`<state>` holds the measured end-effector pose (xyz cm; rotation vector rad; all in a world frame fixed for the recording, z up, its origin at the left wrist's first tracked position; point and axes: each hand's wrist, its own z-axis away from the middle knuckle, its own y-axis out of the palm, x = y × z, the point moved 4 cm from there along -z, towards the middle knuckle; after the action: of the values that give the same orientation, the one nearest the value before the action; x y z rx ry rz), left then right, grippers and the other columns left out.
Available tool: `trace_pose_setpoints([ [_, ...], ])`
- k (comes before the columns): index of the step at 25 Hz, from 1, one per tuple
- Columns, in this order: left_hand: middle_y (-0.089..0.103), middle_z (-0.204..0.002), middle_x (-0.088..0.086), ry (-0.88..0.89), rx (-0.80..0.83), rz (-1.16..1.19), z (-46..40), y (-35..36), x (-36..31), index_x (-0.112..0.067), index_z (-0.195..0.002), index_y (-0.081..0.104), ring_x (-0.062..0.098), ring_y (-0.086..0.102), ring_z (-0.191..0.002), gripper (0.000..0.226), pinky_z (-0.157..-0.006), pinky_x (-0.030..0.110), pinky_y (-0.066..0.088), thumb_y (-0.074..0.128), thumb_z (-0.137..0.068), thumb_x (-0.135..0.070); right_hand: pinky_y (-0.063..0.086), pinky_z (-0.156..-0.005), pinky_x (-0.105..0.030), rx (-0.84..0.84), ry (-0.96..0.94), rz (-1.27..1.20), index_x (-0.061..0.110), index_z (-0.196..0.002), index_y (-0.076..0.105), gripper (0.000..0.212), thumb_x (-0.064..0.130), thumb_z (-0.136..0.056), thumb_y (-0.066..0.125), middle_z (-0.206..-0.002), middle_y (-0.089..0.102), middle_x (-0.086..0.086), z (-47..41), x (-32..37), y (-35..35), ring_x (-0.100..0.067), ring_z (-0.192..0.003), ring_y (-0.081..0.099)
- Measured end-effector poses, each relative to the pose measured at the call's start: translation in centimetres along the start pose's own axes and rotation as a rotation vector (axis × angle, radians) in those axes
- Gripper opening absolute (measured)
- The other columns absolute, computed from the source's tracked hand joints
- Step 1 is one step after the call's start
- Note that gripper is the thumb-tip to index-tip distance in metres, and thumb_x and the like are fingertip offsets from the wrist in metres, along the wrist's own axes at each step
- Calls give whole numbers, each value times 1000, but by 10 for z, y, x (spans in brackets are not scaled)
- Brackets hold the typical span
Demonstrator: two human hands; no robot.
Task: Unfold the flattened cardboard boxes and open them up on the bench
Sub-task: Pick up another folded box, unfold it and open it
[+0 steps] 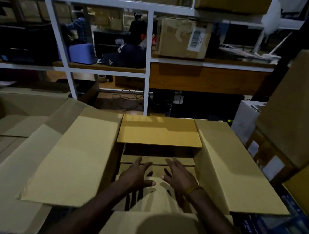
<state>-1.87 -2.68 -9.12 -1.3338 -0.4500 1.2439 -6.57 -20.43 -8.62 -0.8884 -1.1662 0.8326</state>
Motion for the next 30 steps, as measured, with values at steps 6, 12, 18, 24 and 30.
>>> trace_pose_setpoints([
  [6,-17,-163,12,29,-38,-110,-61,-33,-1,-41,-154,-9,39,18,-147,98,-104,51,45,62,-88,-55,26,-117,-50,-118,-50,107,34,-155,-5,89,47,-93,57,-165,-4,-7,-66,4,-2,-29,-151,2],
  [12,-23,-161,9,128,-333,-115,-112,-80,-3,-44,-150,-20,42,25,-144,98,-99,55,48,60,-92,-47,15,-121,-51,-376,-67,139,42,-148,-23,93,46,-95,54,-162,-20,-8,-118,18,-44,-30,-150,-11],
  [18,-37,-157,4,63,-463,-241,-179,-118,24,-45,-149,-23,46,2,-148,104,-107,70,29,63,-89,-46,27,-115,-54,-371,-1,340,38,-150,-21,97,39,-93,59,-159,-29,-7,-200,9,-89,-34,-150,-9],
  [24,-21,-163,6,-13,-406,-335,-216,-128,56,-41,-154,-5,47,3,-147,99,-108,73,16,67,-87,-37,20,-116,-59,-219,38,441,42,-153,2,83,37,-93,60,-163,-14,-2,-244,-29,-93,-36,-150,1],
  [30,7,-164,5,-34,-482,-407,-229,-117,69,-39,-155,8,46,12,-146,87,-105,73,17,63,-88,-37,24,-114,-53,-322,32,463,39,-155,7,78,30,-95,55,-164,10,-2,-245,-55,-81,-31,-149,13],
])
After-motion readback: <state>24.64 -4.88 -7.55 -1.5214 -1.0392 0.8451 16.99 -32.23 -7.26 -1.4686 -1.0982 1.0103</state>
